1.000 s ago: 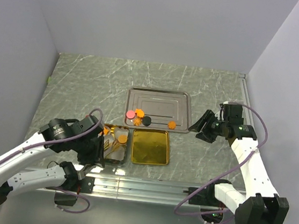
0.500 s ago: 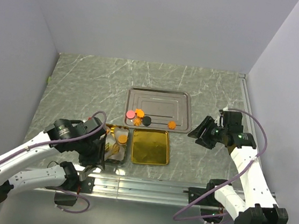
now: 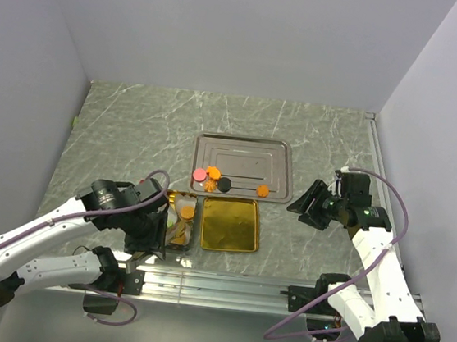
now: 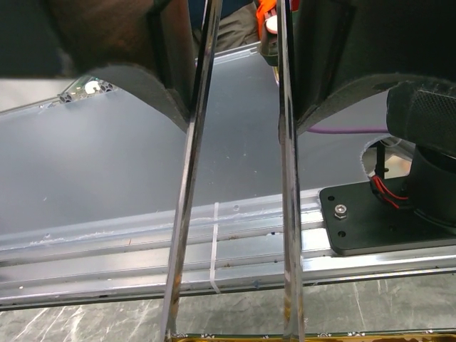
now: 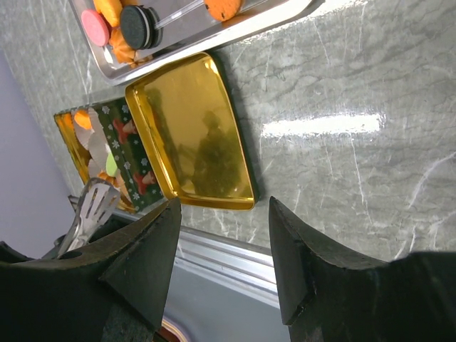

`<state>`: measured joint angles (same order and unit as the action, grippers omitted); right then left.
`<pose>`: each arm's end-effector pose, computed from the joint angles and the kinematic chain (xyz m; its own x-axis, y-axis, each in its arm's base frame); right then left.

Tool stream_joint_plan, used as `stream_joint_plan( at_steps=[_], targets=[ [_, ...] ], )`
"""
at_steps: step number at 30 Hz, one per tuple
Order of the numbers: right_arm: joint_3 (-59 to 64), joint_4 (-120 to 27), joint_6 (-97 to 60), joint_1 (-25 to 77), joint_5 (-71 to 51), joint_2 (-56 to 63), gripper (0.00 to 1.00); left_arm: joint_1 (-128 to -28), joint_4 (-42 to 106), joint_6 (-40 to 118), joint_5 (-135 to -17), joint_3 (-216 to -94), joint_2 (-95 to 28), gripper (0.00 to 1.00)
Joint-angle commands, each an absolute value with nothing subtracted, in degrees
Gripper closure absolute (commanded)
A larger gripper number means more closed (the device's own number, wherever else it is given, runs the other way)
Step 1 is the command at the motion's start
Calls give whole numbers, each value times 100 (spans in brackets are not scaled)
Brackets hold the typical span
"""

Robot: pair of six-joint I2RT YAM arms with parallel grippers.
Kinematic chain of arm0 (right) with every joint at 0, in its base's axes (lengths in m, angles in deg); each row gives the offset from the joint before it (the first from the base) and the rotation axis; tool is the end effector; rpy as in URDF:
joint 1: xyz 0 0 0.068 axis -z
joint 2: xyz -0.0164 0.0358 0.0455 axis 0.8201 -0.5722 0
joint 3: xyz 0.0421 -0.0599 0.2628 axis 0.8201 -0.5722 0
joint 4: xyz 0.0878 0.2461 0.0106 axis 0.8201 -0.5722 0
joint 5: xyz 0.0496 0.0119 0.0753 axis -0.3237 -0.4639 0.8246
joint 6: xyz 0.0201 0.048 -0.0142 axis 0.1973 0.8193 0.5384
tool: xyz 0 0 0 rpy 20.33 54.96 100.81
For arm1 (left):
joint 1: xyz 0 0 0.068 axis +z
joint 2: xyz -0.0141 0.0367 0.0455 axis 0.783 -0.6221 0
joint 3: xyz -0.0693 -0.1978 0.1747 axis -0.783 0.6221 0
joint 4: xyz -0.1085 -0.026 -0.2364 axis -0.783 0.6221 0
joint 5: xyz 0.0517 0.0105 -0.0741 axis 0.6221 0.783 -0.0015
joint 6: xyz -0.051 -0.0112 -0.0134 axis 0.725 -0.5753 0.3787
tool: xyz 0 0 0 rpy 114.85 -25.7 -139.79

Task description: Pack the cookies

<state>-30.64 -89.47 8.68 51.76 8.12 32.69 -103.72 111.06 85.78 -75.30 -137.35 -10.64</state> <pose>0.1712 0.0257 0.2561 -0.8365 0.4582 -0.3007 0.1877 0.7550 0.6283 0.0754 -0.1048 0.2873 -0.9956 -0.0874 -0.0352 -0.0732 0.9528 -0.2946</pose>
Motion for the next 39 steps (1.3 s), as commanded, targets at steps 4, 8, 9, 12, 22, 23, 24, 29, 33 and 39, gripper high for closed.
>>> stream_joint_plan(
  at_steps=[4,8,9,12,22,23,24,29,33,39],
  targets=[
    [-3137,-8765,887,5211,752,3394,41,-10400,11150,8532,-7513,-14099,-1068,45],
    [-3146,-8747,896,5211,735,3385,40,-10400,11264,8497,-7416,-14397,-1174,46],
    [-3137,-8756,904,5211,726,3377,41,-10409,11264,8489,-7364,-14615,-1191,46],
    [-3111,-8747,905,5220,691,3350,41,-10400,11273,8497,-7215,-15142,-1376,46],
    [-2997,-8668,922,5211,700,3149,41,-9971,11203,7945,-6459,-16717,-2790,44],
    [-2979,-8677,913,5219,708,3131,41,-9839,11150,7865,-6432,-16788,-2896,45],
    [-2962,-8668,913,5220,717,3113,41,-9551,11098,7804,-6415,-16910,-3079,45],
    [-2742,-8703,878,5220,796,2946,41,-8591,10633,7162,-6161,-17263,-3546,45],
    [-2505,-8756,869,5211,849,2858,41,-7626,10072,6679,-5852,-17272,-4038,46],
    [-2364,-8835,747,5220,946,2700,41,-6474,8568,6291,-6299,-16640,-4626,49]
  ],
)
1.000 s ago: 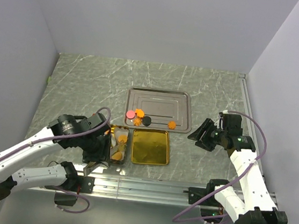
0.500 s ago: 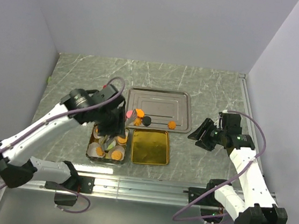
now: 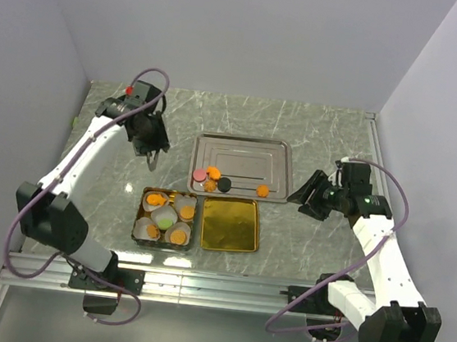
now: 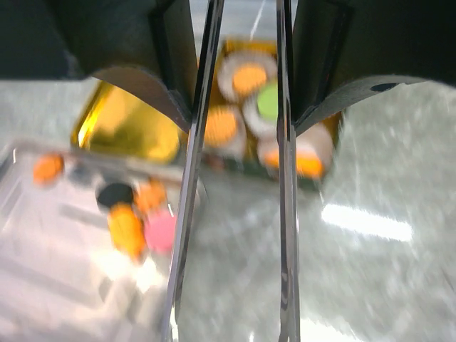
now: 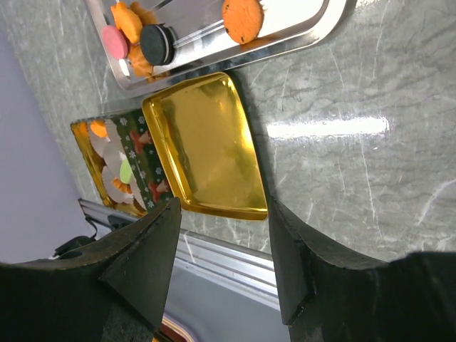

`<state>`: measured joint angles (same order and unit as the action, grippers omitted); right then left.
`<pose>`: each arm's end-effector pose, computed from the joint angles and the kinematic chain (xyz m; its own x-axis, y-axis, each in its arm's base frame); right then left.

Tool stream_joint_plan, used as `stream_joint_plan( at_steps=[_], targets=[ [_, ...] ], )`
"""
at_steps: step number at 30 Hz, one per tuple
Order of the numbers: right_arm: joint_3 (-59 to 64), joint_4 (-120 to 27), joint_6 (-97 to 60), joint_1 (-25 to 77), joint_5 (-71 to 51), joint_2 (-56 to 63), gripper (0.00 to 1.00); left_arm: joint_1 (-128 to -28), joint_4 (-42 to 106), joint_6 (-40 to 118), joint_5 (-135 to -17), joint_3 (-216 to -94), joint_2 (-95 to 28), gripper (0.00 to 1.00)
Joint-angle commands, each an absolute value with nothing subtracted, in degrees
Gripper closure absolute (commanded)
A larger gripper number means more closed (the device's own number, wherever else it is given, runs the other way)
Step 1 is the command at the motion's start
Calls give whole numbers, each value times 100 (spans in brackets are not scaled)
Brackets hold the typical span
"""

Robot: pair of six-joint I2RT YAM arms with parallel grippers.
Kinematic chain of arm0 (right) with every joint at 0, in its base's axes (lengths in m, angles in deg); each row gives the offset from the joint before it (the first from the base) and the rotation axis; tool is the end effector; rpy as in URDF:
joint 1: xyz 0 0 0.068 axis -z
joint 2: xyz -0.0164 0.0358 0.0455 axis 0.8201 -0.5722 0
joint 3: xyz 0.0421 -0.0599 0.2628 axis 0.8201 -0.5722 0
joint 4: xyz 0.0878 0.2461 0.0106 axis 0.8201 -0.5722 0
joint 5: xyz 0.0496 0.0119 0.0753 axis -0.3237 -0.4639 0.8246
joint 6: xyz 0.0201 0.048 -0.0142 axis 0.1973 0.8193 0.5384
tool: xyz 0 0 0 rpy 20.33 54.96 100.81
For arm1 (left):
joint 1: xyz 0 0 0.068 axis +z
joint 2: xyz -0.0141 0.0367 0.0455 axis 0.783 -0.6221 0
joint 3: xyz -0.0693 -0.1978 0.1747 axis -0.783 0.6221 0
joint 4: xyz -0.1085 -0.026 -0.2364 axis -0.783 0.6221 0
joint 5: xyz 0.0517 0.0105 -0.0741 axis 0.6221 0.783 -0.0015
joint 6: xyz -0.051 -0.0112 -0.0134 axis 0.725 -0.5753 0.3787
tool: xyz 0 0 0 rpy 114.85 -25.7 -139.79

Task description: Pack the cookies

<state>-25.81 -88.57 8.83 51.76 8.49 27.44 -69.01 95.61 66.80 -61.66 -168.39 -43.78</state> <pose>0.1916 0.0271 0.2689 -0.8353 0.4586 -0.3032 0.1818 0.7510 0.6348 0.2828 -0.0851 0.3428 -0.8063 -0.4015 -0.4344 -0.3307 0.9148 -0.2317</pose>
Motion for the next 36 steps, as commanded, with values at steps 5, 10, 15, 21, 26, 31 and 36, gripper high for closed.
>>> stream_joint_plan(
  at_steps=[5,10,15,21,26,31,36],
  targets=[
    [-2443,-8888,676,5211,928,2717,41,-6129,7705,6054,-6204,-16752,-5426,51],
    [-2496,-8958,641,5202,946,2753,40,-5944,7354,5870,-6107,-16929,-6280,50],
    [-2478,-9098,544,5228,875,2735,41,-5883,7265,5781,-6142,-17166,-7027,45],
    [-2417,-9186,500,5211,787,2656,41,-5883,7177,5843,-6300,-17166,-7396,40],
    [-2346,-9256,606,5220,761,2691,41,-5883,7107,5808,-6362,-17105,-7572,38],
    [-2478,-9283,702,5220,752,2884,41,-5883,7107,5825,-6449,-17201,-7722,34],
    [-2671,-9274,702,5211,735,2972,41,-5883,7230,5808,-6467,-17438,-7871,33]
  ],
)
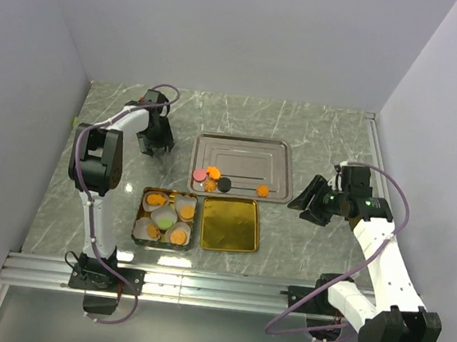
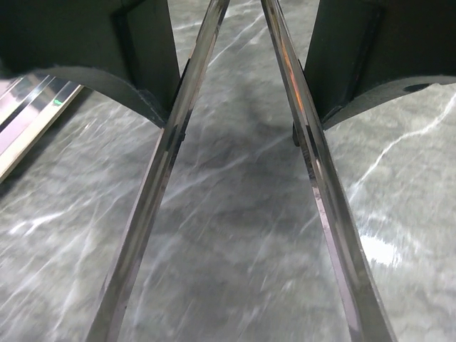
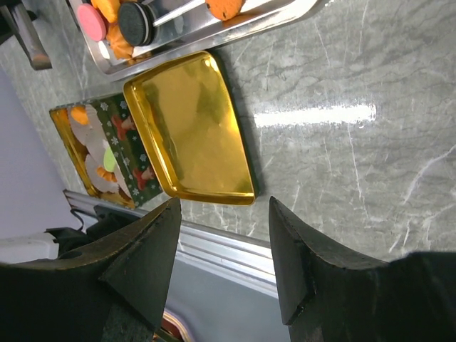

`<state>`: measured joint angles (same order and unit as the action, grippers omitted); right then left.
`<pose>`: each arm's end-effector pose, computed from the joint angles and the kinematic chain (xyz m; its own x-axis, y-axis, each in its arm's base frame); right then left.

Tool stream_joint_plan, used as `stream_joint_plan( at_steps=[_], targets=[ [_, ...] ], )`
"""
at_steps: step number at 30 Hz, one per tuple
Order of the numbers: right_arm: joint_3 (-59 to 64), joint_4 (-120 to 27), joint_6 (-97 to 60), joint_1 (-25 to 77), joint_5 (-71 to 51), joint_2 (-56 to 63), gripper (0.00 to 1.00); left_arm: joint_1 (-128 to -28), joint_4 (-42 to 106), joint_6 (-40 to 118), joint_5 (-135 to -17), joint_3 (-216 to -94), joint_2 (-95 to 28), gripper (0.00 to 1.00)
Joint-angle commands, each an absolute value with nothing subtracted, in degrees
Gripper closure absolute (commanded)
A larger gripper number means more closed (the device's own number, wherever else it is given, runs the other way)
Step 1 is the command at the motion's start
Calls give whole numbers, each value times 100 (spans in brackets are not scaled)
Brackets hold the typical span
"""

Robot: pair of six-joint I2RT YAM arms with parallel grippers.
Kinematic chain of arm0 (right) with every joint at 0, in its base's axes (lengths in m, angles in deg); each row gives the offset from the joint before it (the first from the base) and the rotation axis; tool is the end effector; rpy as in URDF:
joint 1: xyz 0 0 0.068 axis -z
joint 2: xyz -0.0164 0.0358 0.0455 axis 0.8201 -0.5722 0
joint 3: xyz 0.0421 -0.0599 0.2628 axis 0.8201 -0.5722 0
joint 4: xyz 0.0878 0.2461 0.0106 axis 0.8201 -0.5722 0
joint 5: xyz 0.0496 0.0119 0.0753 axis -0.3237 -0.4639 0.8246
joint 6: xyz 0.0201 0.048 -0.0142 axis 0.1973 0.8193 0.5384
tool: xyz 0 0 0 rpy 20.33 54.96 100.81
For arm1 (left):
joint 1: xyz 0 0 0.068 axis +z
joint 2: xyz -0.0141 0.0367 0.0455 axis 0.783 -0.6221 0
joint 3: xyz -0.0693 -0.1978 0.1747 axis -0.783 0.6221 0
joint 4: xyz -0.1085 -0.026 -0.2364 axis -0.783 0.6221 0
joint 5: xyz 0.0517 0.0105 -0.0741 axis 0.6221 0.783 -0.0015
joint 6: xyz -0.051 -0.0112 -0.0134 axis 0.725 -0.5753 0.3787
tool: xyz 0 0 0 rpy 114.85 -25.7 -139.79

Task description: Pack the cookies

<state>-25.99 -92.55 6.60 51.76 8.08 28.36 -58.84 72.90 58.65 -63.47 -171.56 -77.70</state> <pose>0.1831 0.0264 0.2662 -0.8571 0.4298 -0.2839 0.1869 0.7731 0.6061 0.4261 -0.0520 0.1701 -0.8475 -0.4061 -0.3417 -0.3883 0.9134 -0.1226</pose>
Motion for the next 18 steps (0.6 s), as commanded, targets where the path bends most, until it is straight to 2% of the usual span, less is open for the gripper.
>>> stream_joint_plan(
  at_steps=[1,14,15,18],
  targets=[
    [-2663,-9283,685,5219,726,2972,41,-5883,7256,5799,-6476,-17500,-7871,32],
    [-2733,-9178,658,5211,735,2893,40,-5883,7458,5773,-6441,-17764,-7880,25],
    [-2759,-9152,658,5211,735,2876,40,-5883,7485,5773,-6432,-17790,-7863,14],
    [-2794,-9116,650,5211,761,2876,40,-5883,7520,5773,-6450,-17922,-7784,12]
  ],
)
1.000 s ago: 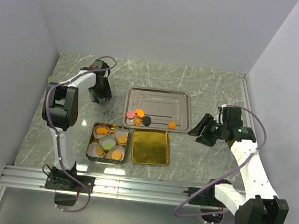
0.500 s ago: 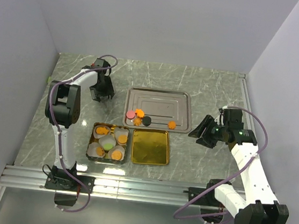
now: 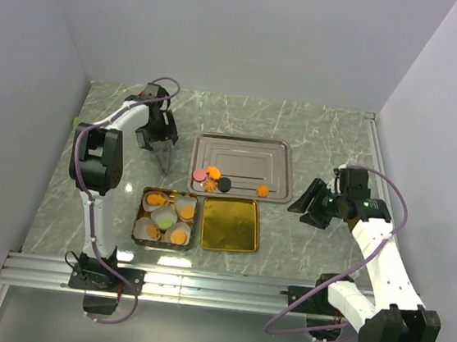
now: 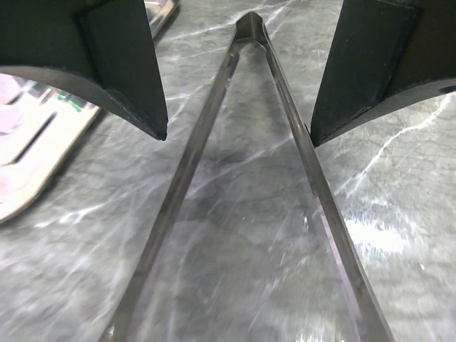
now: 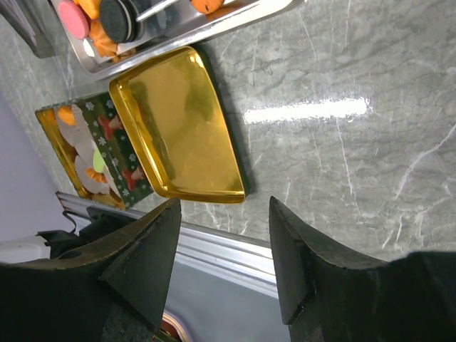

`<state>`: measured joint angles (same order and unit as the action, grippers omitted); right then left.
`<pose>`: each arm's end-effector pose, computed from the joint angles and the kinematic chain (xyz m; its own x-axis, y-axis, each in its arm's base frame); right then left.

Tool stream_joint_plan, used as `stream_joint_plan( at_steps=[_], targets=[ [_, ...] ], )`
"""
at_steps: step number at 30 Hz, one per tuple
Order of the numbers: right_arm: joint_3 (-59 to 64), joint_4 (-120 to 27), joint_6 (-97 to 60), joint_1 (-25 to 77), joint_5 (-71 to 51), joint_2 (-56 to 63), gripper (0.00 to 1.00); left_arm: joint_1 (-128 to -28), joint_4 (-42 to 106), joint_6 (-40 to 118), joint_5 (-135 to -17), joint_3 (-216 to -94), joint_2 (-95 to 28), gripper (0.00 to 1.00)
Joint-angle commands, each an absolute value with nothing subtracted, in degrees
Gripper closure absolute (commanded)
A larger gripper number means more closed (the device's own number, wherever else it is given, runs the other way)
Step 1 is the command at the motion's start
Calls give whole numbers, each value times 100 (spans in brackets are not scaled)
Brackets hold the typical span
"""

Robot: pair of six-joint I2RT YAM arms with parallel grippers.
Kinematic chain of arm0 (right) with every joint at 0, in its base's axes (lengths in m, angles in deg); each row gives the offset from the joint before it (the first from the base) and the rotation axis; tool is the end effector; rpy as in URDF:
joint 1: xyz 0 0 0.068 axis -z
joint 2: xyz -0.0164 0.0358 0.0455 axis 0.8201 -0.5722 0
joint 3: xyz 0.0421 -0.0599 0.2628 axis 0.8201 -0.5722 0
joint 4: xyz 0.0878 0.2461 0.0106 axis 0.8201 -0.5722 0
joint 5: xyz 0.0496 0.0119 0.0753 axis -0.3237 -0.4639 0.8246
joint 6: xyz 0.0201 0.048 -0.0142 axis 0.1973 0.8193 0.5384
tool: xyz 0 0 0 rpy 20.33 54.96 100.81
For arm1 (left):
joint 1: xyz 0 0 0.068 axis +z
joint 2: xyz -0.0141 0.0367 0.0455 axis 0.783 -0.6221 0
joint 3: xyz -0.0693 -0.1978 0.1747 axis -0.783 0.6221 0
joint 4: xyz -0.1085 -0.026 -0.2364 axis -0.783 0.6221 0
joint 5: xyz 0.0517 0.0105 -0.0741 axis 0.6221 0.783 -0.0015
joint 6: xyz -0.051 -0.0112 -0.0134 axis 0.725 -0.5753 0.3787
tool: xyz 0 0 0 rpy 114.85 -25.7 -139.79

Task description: Pack the cookies

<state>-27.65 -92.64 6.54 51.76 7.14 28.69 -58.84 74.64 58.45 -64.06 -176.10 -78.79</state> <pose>0.1802 0.0257 0.2579 -0.8601 0.4326 -0.2705 0.2074 0.7808 0.5894 0.4373 -0.0538 0.1834 -0.8404 -0.4044 -0.3608 -0.3781 0.9145 -0.1444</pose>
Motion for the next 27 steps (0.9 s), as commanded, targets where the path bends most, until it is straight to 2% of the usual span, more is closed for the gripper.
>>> stream_joint_plan(
  at_steps=[1,12,20,27],
  targets=[
    [-2803,-9107,641,5219,761,2884,40,-5883,7546,5773,-6449,-18009,-7775,12],
    [-2926,-8932,562,5220,910,2735,40,-5883,7933,5957,-6335,-18441,-6958,11],
    [-3137,-8537,632,5150,823,2218,40,-6163,7573,6466,-6949,-16984,-5343,14],
    [-2453,-8413,965,3982,287,1128,40,-6568,7502,6818,-7355,-15568,-4032,17]
  ],
)
